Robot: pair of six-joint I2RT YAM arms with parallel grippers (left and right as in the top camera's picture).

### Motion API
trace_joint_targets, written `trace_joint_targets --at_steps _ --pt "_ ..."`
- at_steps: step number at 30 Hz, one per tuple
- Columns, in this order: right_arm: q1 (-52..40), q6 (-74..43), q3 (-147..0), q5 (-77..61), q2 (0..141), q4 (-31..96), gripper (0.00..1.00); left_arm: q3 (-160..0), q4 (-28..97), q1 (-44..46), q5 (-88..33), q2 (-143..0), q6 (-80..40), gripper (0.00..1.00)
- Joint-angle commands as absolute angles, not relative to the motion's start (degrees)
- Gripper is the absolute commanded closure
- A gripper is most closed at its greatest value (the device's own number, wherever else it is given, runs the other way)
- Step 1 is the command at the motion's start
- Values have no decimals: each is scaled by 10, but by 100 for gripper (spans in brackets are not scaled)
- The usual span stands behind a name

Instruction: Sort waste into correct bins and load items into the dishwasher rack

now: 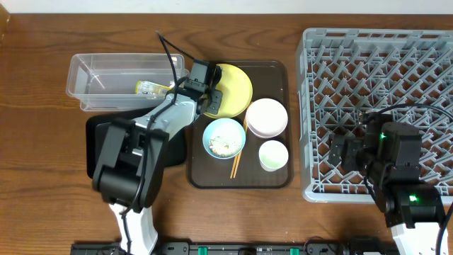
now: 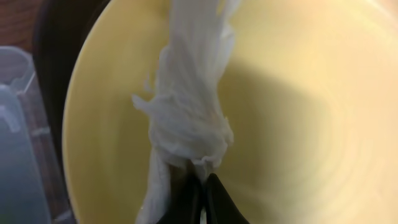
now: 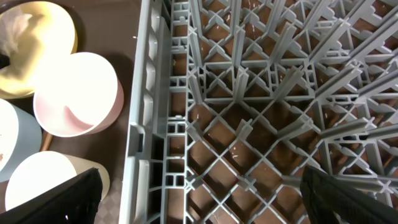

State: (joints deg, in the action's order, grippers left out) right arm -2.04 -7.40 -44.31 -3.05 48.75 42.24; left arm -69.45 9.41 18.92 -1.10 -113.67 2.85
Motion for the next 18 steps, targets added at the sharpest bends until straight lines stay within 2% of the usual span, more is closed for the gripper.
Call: trace_joint_targets --at_steps 1,6,12,18 --pt "-14 -76 -456 -34 488 423 1 -692 103 187 -8 -1065 11 94" --pt "-14 -76 -456 -34 488 425 1 -692 127 177 -8 -976 -72 94" --pt "-14 -77 -456 -34 488 425 1 -692 136 117 1 -922 -267 94" --pt "-14 -77 -456 -35 488 425 1 -692 177 36 7 -940 -471 94"
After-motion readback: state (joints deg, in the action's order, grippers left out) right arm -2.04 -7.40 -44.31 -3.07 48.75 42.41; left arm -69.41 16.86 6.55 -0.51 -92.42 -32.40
